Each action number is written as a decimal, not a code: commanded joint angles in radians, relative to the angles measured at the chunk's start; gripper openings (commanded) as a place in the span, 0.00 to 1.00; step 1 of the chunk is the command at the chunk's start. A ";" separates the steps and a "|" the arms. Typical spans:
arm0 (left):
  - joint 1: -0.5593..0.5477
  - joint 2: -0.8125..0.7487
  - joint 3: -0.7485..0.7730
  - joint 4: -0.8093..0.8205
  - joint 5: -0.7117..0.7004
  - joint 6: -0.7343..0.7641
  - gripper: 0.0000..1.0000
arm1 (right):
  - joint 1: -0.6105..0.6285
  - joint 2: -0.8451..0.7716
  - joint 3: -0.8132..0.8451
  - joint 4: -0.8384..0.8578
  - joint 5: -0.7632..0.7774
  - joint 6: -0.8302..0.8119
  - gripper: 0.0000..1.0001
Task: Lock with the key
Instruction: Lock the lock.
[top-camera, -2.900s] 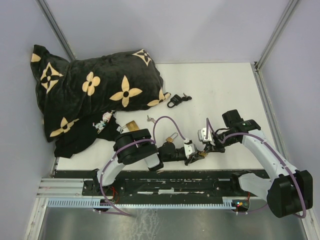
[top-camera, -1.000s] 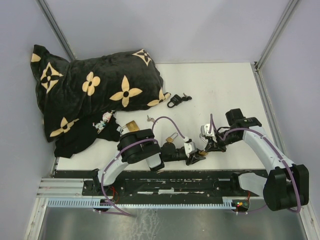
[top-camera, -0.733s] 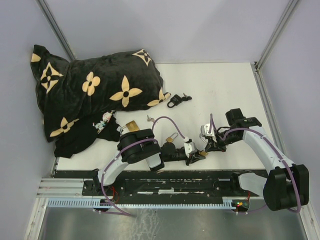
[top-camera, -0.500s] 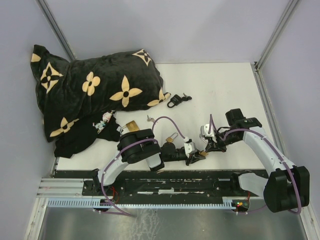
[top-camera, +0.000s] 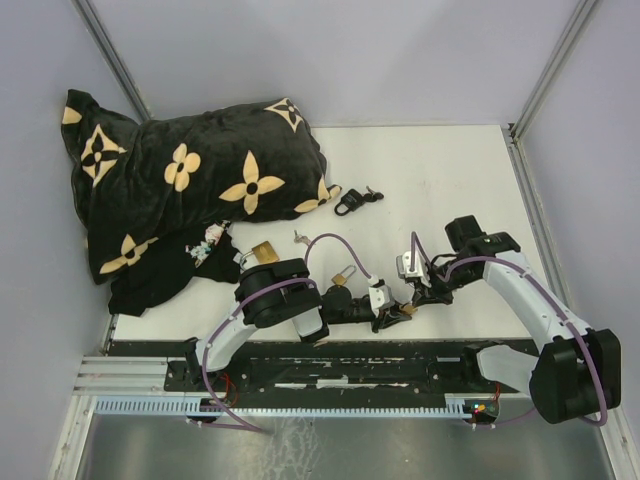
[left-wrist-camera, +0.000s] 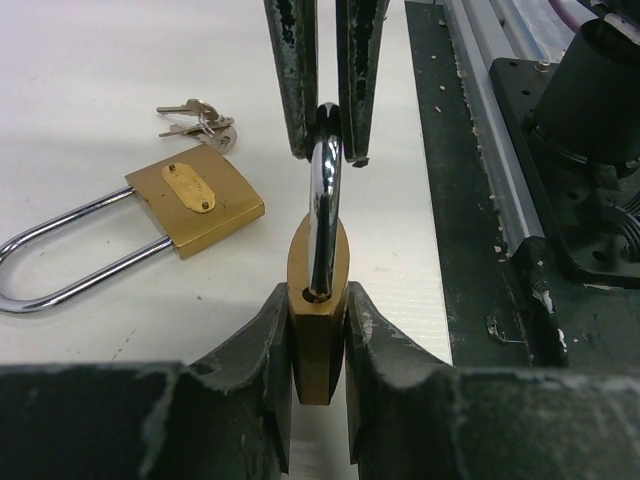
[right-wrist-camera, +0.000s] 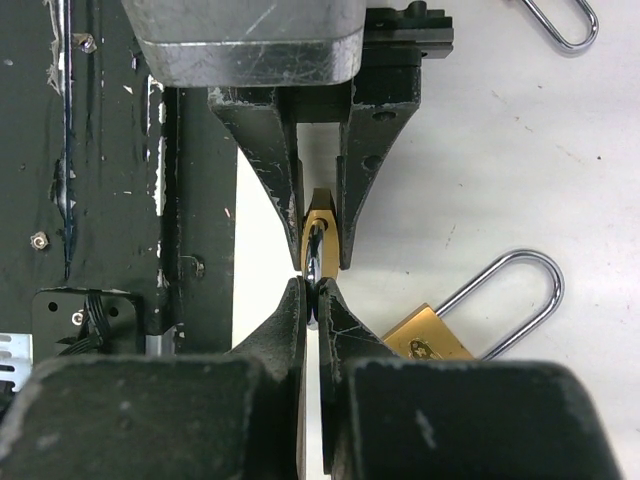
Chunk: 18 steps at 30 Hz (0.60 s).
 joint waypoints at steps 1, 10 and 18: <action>0.002 -0.010 0.004 0.201 -0.014 0.001 0.03 | 0.029 0.018 0.004 -0.005 0.109 0.022 0.02; 0.002 -0.007 0.002 0.201 -0.014 -0.001 0.03 | 0.049 0.030 0.003 -0.007 0.155 0.019 0.02; 0.002 -0.007 0.004 0.201 -0.011 -0.001 0.03 | 0.090 0.041 -0.017 0.020 0.203 0.039 0.01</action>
